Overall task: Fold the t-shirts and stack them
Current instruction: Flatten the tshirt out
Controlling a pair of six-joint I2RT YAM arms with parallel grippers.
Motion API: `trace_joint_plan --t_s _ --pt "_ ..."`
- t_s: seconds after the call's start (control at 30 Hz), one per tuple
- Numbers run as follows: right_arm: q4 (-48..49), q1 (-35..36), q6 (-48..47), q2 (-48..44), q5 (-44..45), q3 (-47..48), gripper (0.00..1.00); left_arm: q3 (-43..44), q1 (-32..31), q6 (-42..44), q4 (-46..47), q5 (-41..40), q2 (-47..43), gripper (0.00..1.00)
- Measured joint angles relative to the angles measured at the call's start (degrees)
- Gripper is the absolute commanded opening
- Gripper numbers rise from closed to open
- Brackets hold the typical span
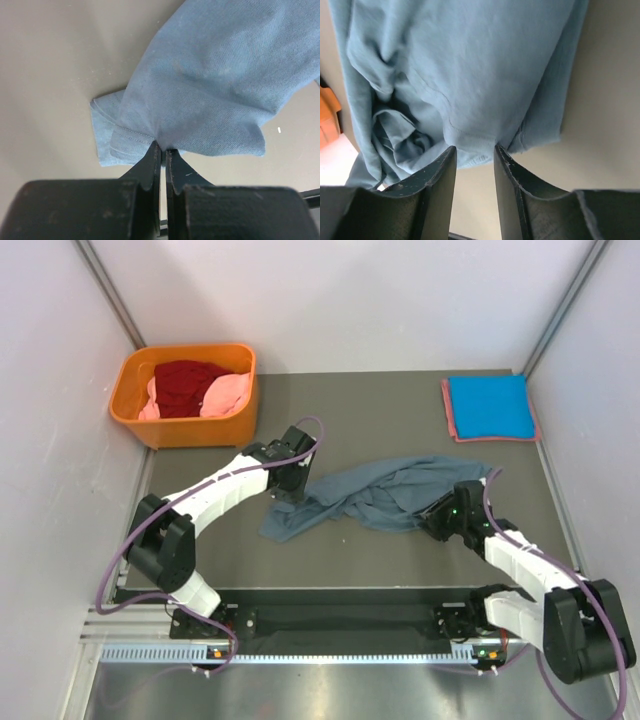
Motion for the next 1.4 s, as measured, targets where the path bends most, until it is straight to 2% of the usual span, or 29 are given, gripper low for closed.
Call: trace_joint_plan --t_s 0.33,0.9,1.1,1.4 --pt "-0.5 4.1 4.8 -1.8 4.2 -0.2 0.40 -0.3 0.0 0.0 0.2 0.0 0.0 0.00" --pt "-0.5 5.1 6.3 -1.0 7.5 -2.1 0.44 -0.3 0.0 0.1 0.3 0.0 -0.2 0.00" --pt "-0.4 5.5 6.4 -0.9 8.5 -2.1 0.31 -0.4 0.0 0.1 0.4 0.0 -0.2 0.00" --pt "-0.2 5.5 5.2 -0.8 10.4 -2.1 0.05 -0.4 0.0 0.2 0.4 -0.2 -0.2 0.00"
